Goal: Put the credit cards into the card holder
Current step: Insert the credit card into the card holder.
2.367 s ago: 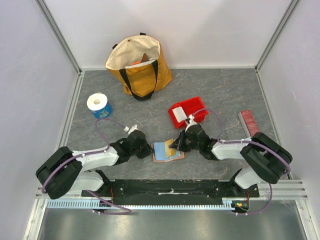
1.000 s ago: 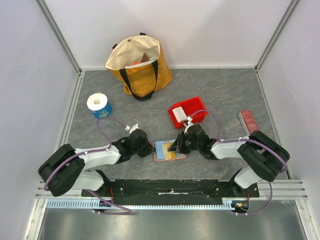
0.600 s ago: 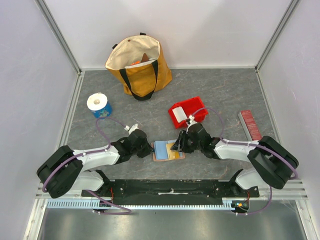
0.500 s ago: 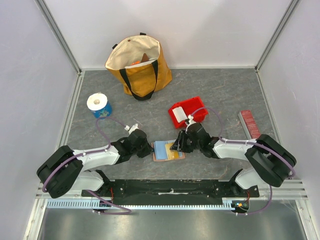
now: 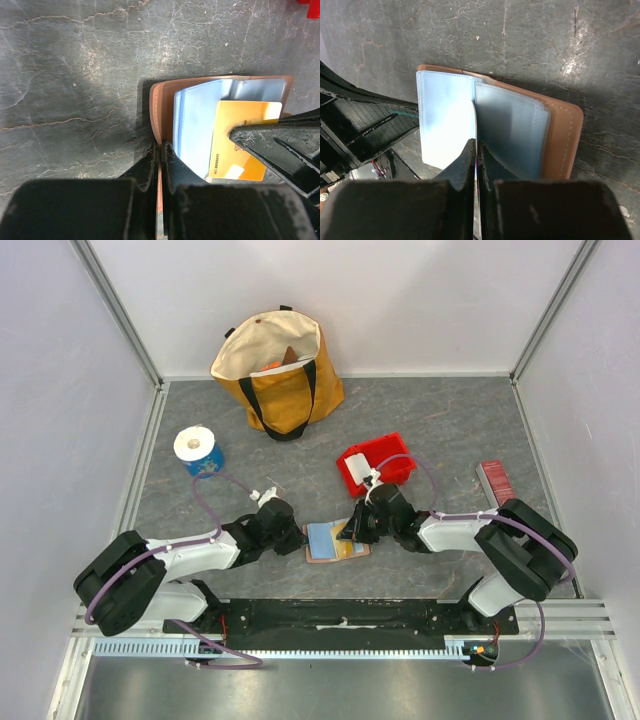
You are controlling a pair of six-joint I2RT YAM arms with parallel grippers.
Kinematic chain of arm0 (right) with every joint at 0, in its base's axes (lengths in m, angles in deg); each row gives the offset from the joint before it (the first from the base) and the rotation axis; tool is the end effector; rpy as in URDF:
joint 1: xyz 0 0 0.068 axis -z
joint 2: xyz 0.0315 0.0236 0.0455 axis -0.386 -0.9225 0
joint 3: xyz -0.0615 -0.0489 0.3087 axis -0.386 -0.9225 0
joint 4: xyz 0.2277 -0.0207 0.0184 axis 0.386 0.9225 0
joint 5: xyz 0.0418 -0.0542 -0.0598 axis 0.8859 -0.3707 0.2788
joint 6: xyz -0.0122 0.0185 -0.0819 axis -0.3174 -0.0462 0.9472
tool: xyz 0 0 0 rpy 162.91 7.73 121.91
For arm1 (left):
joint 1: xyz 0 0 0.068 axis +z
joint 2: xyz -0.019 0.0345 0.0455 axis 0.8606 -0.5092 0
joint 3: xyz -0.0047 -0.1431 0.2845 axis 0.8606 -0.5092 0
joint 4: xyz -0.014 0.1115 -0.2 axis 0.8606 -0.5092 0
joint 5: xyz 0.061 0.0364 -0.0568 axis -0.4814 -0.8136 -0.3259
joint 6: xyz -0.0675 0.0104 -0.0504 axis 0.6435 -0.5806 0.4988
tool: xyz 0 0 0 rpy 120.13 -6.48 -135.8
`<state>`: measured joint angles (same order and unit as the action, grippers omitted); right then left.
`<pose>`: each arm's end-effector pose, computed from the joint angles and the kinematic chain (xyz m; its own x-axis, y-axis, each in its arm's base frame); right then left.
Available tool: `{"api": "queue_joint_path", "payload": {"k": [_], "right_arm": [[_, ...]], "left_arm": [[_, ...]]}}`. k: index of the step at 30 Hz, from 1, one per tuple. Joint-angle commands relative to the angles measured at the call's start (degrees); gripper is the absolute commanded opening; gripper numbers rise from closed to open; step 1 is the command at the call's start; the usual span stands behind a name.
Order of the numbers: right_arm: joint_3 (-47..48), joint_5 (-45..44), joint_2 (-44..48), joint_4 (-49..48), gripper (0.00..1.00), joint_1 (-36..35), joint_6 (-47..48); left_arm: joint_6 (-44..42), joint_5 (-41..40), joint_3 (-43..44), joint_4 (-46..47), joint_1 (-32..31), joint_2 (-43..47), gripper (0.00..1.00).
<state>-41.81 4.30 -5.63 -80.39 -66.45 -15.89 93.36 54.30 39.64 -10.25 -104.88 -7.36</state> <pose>0.1930 0.2095 0.1804 -0.9217 0.1694 -0.3490 -0.1298 0.7132 0.6889 0.1517 -0.1473 0.1781 -0.8441 -0.4182 -0.3355 -0.1737 0.8053 -0.5668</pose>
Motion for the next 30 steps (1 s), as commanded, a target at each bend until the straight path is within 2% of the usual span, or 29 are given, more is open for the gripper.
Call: {"api": "queue_joint_path", "payload": {"k": [1, 6, 9, 15, 18, 23, 30], "right_arm": [[0.04, -1.67, -0.13, 1.85, 0.11, 0.06, 0.05], [-0.58, -2.55, 1.10, 3.08, 0.29, 0.15, 0.13], [-0.93, -3.43, 2.33, 4.48, 0.35, 0.07, 0.48], [-1.02, -4.66, 5.49, 7.21, 0.38, 0.15, 1.19], [-1.37, -4.66, 6.90, 7.74, 0.32, 0.33, 1.54], [-1.54, -4.05, 7.78, 7.30, 0.03, 0.68, 1.72], [-1.63, -0.36, 2.87, -0.59, 0.00, 1.21, -1.44]], "left_arm": [[-2.62, -1.42, -0.83, -3.28, 0.05, -1.17, 0.02], [-2.27, -1.50, -1.71, -3.37, 0.06, -0.47, 0.02], [-2.18, -1.59, -2.15, -3.63, 0.06, -0.12, 0.02], [-1.91, -1.77, -2.41, -3.72, -0.03, -0.11, 0.02], [-1.92, -1.68, -2.32, -3.72, 0.06, -0.20, 0.02], [-2.00, -1.59, -2.32, -3.72, 0.06, -0.20, 0.02], [-2.09, -1.07, -2.67, -2.93, 0.06, -0.64, 0.02]]}}
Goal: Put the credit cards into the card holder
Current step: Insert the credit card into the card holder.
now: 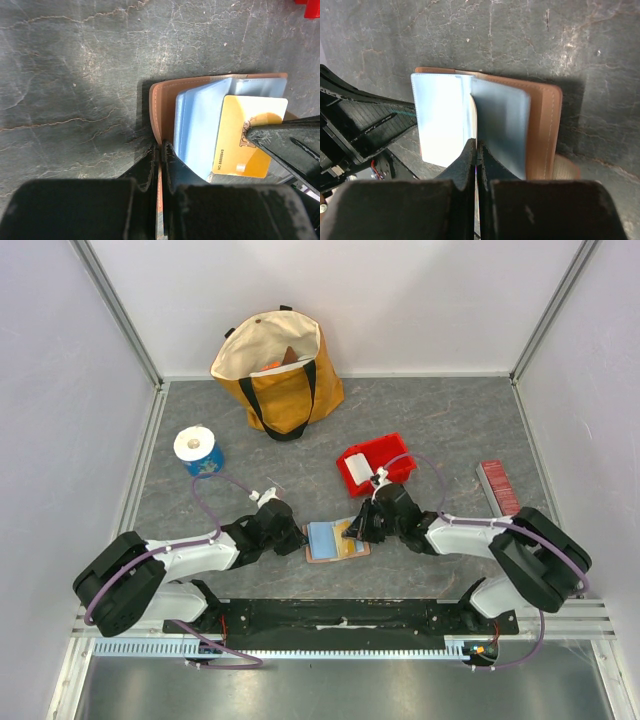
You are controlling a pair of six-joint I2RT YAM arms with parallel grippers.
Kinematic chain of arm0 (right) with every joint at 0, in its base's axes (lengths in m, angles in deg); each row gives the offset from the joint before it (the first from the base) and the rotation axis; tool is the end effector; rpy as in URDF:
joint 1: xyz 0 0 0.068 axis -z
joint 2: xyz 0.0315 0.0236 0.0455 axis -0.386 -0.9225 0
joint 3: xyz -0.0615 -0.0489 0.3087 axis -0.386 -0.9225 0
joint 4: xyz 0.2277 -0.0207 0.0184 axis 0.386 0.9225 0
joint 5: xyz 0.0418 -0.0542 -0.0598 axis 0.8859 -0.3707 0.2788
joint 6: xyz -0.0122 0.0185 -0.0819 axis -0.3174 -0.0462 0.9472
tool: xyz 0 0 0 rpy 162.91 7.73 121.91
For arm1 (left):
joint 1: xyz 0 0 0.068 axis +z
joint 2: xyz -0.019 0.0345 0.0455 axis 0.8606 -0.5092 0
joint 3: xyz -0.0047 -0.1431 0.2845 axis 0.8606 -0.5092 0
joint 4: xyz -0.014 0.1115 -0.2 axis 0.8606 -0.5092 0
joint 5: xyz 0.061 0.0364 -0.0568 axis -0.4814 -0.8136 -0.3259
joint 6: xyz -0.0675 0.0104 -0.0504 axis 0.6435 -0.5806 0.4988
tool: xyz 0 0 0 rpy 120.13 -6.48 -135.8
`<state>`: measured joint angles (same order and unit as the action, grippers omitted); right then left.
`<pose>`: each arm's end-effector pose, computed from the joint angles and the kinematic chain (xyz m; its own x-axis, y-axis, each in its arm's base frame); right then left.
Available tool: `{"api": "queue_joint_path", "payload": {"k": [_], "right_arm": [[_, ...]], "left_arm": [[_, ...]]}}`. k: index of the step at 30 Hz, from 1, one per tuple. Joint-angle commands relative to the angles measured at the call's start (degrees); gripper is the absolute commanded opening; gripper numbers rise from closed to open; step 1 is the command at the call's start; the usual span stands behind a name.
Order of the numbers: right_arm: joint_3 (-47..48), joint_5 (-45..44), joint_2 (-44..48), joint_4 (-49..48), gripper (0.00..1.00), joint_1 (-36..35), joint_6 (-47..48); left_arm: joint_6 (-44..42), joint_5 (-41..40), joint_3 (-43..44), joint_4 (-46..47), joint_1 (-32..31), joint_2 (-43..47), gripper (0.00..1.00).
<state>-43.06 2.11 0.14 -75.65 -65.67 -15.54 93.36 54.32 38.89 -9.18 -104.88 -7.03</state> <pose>0.1832 0.1912 0.1904 -0.9080 0.1963 -0.3702 -0.1145 0.7336 0.6698 0.1508 -0.1463 0.1774 -0.8416 -0.4208 -0.3385 -0.1691 0.8006 -0.5748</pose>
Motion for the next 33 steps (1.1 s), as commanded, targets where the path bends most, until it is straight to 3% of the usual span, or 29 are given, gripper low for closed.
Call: {"api": "queue_joint_path", "payload": {"k": [1, 28, 33], "right_arm": [[-0.47, 2.35, -3.78, -6.40, 0.00, 0.51, -2.32], [-5.92, 5.08, -12.14, -19.76, 0.00, 0.07, -8.74], [-5.40, 5.17, -10.82, -17.58, 0.02, -0.19, -7.69]], "left_arm": [[-1.92, -0.91, -2.02, -3.83, 0.06, -1.14, 0.02], [-0.60, -0.74, -2.64, -2.51, 0.05, -1.93, 0.02], [-0.68, -0.30, -2.20, -2.07, -0.03, -3.08, 0.02]]}}
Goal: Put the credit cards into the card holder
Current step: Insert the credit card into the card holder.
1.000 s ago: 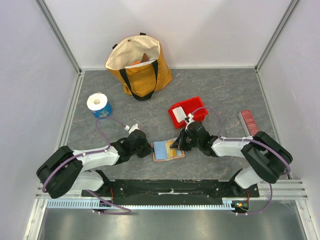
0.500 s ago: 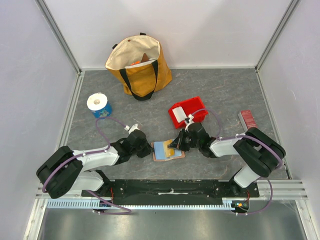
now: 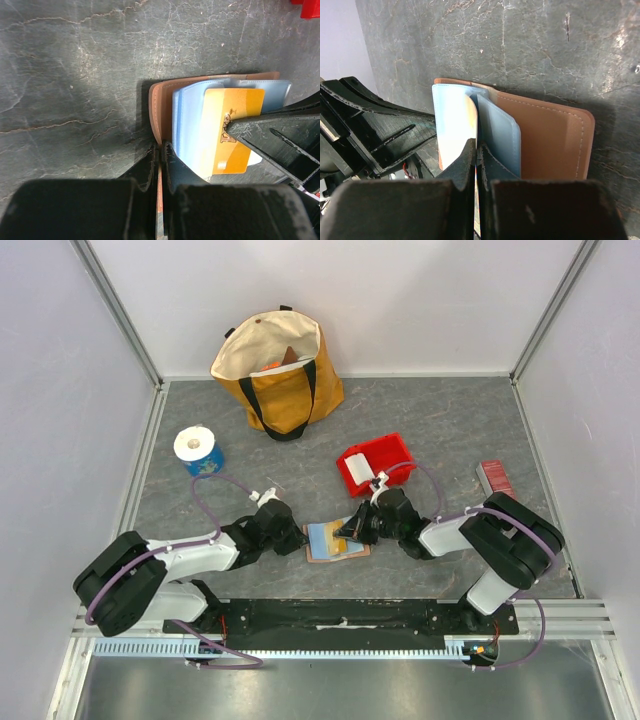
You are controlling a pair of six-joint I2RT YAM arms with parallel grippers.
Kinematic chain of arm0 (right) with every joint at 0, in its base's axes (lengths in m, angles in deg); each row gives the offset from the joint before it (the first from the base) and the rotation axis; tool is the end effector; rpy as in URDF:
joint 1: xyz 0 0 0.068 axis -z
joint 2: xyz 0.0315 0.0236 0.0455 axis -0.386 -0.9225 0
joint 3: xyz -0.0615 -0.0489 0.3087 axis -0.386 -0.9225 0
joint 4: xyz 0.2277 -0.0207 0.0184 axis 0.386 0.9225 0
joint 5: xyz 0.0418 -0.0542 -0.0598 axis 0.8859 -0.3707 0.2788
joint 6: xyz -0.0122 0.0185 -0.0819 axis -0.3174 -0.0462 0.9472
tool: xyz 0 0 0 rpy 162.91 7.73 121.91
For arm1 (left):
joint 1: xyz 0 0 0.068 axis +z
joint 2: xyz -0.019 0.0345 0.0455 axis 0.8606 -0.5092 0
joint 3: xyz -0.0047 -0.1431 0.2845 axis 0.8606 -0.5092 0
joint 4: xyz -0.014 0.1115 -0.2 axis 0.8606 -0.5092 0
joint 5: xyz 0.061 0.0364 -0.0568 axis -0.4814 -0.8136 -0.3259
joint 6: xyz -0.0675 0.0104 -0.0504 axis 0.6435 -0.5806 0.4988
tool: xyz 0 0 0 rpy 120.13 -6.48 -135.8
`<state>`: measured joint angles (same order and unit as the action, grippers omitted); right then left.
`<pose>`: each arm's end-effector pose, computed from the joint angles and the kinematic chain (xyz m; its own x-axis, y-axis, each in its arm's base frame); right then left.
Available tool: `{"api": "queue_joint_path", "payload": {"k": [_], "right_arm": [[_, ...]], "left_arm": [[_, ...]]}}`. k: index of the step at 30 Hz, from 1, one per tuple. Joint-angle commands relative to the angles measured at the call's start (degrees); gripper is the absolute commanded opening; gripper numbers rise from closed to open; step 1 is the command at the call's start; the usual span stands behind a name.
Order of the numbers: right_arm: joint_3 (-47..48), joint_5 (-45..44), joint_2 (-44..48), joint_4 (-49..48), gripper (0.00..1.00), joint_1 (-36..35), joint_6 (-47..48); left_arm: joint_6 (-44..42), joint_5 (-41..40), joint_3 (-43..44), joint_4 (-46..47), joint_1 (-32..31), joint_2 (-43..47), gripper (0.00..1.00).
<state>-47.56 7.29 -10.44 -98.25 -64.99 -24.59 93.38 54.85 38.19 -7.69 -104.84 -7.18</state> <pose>0.2007 0.2117 0.1684 -0.9167 0.2888 -0.2760 -0.0543 0.5944 0.8023 0.1505 -0.1468 0.1760 -0.8429 -0.4208 -0.3354 -0.1633 0.7940 -0.5856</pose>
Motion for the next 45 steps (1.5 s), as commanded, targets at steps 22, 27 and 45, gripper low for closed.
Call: {"api": "queue_joint_path", "payload": {"k": [22, 27, 45], "right_arm": [[3.94, -9.06, 8.54, 24.62, 0.50, -1.14, 8.48], [4.29, -7.75, 9.34, 25.60, 0.44, -1.14, 8.75], [5.79, -4.49, 3.98, 16.90, 0.00, -1.05, 4.88]], "left_arm": [[-0.79, -0.91, -2.02, -3.64, -0.16, -2.31, 0.02], [-0.88, -0.82, -2.02, -3.47, -0.08, -2.31, 0.02], [-1.15, 0.06, -2.29, -1.99, -0.08, -2.93, 0.02]]}}
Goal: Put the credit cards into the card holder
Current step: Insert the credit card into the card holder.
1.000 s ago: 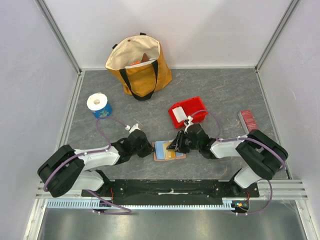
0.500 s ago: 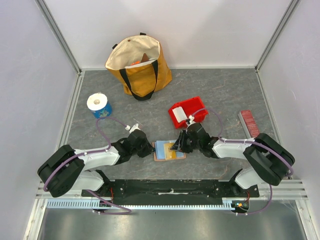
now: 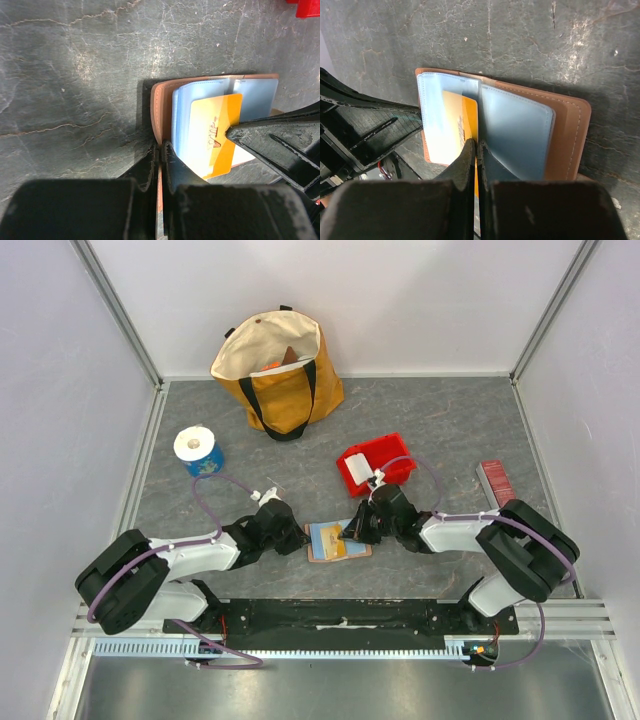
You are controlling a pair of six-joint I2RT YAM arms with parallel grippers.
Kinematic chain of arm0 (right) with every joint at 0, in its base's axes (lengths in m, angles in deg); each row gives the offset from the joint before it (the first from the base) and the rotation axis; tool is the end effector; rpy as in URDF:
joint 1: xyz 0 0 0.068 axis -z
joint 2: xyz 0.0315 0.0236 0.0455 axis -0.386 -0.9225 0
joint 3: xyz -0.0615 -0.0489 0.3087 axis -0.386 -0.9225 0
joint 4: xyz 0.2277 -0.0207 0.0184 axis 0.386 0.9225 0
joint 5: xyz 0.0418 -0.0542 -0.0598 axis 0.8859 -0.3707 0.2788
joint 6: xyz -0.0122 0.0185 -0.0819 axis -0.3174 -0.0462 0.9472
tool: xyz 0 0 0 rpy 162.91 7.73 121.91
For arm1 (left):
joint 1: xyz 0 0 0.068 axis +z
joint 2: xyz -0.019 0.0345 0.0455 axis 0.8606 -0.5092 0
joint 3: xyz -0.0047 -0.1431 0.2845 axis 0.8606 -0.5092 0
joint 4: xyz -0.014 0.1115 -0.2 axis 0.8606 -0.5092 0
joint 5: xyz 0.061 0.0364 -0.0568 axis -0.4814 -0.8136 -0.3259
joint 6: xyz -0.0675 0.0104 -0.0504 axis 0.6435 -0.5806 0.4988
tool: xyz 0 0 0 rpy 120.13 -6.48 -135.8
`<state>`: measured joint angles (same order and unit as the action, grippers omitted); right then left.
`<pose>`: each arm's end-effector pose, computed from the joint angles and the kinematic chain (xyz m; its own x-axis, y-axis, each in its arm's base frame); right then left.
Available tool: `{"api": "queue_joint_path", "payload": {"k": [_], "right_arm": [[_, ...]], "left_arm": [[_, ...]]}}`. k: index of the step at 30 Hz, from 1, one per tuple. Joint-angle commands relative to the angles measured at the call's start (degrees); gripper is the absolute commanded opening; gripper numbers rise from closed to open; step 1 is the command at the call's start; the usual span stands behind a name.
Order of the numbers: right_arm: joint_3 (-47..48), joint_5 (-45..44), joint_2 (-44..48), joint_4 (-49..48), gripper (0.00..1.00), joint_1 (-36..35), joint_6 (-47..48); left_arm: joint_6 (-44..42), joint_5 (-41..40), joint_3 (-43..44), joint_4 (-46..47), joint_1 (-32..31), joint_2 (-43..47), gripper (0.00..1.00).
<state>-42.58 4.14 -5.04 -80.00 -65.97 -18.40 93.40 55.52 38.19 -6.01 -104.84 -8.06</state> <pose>0.1916 0.2045 0.1787 -0.9262 0.2076 -0.3147 -0.0777 0.7117 0.6982 0.1528 -0.1504 0.1760 -0.8449 -0.4197 -0.3316 -0.1552 0.7856 -0.5989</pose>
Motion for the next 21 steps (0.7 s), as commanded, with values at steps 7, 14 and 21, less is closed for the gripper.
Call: {"api": "queue_joint_path", "payload": {"k": [7, 14, 21], "right_arm": [[-1.57, -4.68, -1.69, -5.05, 0.00, -0.06, -5.78], [-5.08, -3.72, -3.44, -11.88, 0.00, -0.06, -11.58], [-5.96, -1.96, -4.94, -15.07, 0.01, -1.91, -13.09]], "left_arm": [[-0.55, -0.62, -3.17, -3.13, -0.08, -1.61, 0.02], [-0.11, -0.53, -3.69, -2.78, -0.08, -1.17, 0.02], [0.06, -0.35, -3.61, -2.25, -0.16, -1.52, 0.02]]}}
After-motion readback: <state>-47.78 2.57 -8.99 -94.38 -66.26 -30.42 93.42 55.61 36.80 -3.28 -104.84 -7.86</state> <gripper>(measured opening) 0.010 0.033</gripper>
